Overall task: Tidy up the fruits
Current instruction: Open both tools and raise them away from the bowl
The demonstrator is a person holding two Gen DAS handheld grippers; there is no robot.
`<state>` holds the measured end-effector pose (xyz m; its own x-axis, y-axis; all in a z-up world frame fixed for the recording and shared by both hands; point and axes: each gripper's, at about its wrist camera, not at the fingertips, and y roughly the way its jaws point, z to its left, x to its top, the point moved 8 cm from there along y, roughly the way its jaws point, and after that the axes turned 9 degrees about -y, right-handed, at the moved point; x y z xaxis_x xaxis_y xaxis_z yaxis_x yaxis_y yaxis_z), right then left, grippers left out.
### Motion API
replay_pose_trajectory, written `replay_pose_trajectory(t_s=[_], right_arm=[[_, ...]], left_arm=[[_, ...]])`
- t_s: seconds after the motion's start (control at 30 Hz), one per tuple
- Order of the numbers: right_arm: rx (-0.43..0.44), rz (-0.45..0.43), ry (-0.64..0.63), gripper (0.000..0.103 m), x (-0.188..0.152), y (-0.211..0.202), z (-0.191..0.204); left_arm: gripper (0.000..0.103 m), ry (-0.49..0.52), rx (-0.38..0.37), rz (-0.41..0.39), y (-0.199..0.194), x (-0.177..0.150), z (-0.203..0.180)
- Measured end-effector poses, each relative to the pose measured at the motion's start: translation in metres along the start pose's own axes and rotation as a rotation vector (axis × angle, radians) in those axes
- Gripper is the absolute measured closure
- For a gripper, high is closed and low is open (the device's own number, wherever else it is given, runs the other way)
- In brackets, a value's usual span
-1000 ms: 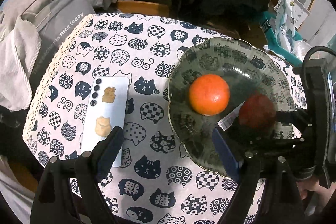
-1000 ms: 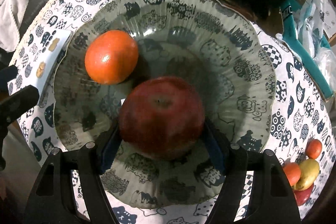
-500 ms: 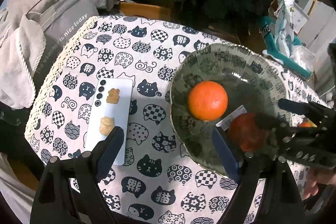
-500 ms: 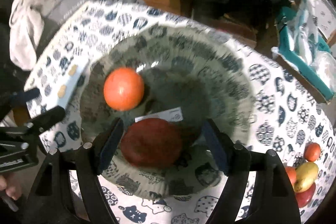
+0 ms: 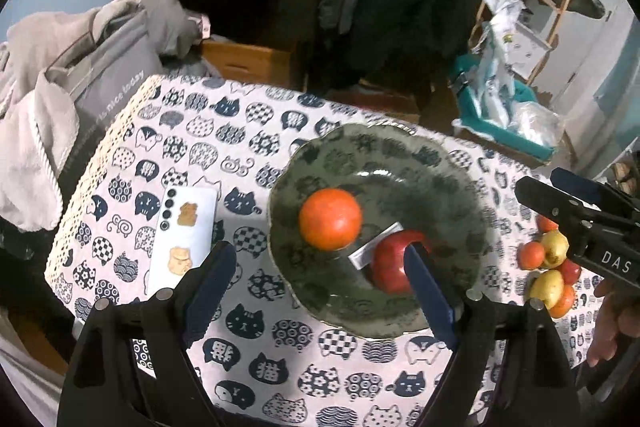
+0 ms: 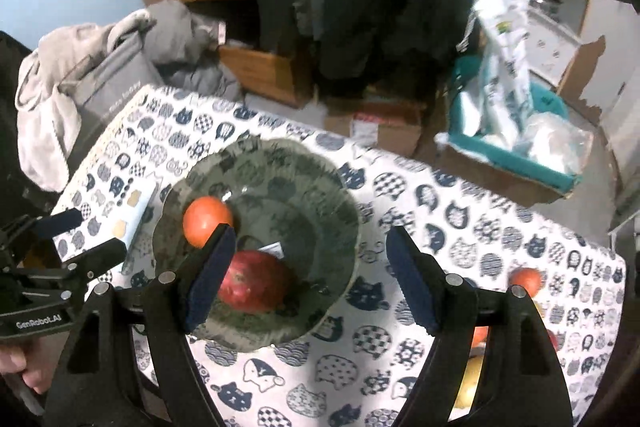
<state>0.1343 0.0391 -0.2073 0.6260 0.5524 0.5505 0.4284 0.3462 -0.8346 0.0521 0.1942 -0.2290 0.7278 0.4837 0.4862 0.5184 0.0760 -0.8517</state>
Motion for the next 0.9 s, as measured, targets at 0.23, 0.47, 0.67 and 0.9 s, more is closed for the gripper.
replay_pose_trajectory(t_s=[0.23, 0.47, 0.67, 0.9], right_arm=[[-0.034, -0.086, 0.016, 0.024, 0.003, -0.041, -0.017], [-0.071, -0.137, 0.012, 0.024, 0.001, -0.075, -0.026], [-0.083, -0.187, 0.006, 0.024, -0.003, -0.104, -0.03], [-0.089, -0.234, 0.024, 0.024, -0.009, -0.132, -0.041]], left_arm=[[0.016, 0.01, -0.047, -0.056, -0.031, 0.007, -0.017], [0.016, 0.03, -0.077, -0.101, -0.056, 0.009, -0.031], [0.016, 0.038, -0.084, -0.149, -0.077, 0.013, -0.038], [0.01, 0.06, -0.098, -0.203, -0.099, 0.016, -0.05]])
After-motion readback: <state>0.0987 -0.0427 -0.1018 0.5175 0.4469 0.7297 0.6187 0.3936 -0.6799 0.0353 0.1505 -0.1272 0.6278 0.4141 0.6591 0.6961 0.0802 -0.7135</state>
